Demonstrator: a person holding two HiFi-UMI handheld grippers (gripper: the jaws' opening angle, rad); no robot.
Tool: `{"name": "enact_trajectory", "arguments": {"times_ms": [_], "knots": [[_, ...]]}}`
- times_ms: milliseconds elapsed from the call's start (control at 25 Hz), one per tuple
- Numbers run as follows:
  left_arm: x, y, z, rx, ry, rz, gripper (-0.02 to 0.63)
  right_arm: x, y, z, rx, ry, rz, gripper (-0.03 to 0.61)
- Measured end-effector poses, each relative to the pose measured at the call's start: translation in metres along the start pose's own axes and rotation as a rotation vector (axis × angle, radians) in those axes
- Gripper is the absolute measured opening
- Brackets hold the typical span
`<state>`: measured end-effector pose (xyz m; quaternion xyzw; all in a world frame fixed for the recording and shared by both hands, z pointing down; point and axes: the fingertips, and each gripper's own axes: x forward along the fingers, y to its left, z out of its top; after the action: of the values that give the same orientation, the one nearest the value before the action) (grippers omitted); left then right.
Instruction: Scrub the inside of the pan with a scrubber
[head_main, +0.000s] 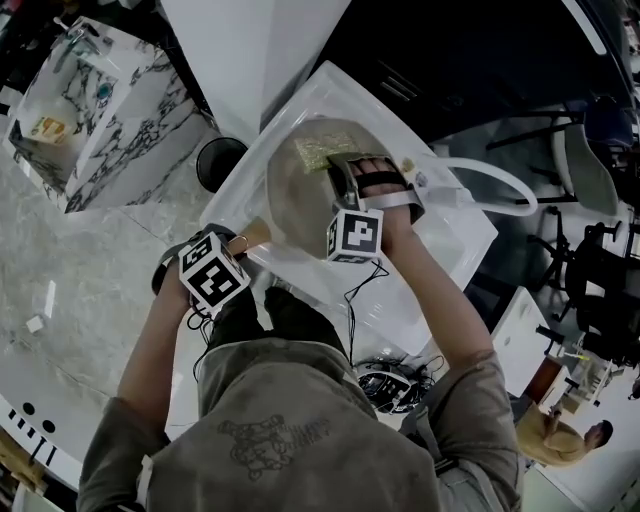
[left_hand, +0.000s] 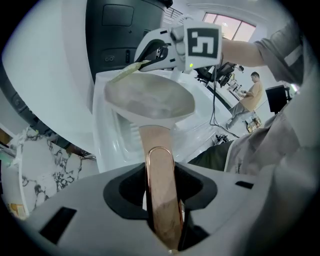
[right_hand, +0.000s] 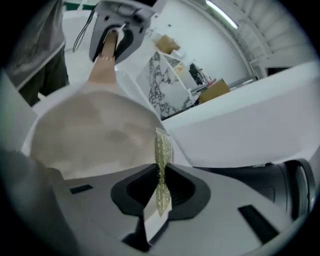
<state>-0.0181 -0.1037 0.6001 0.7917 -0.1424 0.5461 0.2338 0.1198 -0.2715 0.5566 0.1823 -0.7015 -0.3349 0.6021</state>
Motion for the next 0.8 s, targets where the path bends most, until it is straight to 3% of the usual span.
{"name": "enact_trajectory", "arguments": {"times_ms": [160, 480, 640, 800], "knots": [[0.0, 0.0, -0.001, -0.001, 0.001, -0.002, 0.156, 0.029, 0.008, -0.01, -0.153, 0.025, -0.034, 0.061], [0.0, -0.001, -0.001, -0.017, -0.009, -0.019, 0.156, 0.055, 0.041, -0.037, -0.234, 0.085, 0.058, 0.061], [0.0, 0.0, -0.002, -0.021, -0.01, -0.017, 0.155, 0.056, 0.067, -0.061, -0.202, 0.161, 0.169, 0.061], [0.0, 0.001, -0.002, -0.032, -0.014, -0.022, 0.155, 0.044, 0.09, -0.081, -0.071, 0.211, 0.289, 0.061]]}}
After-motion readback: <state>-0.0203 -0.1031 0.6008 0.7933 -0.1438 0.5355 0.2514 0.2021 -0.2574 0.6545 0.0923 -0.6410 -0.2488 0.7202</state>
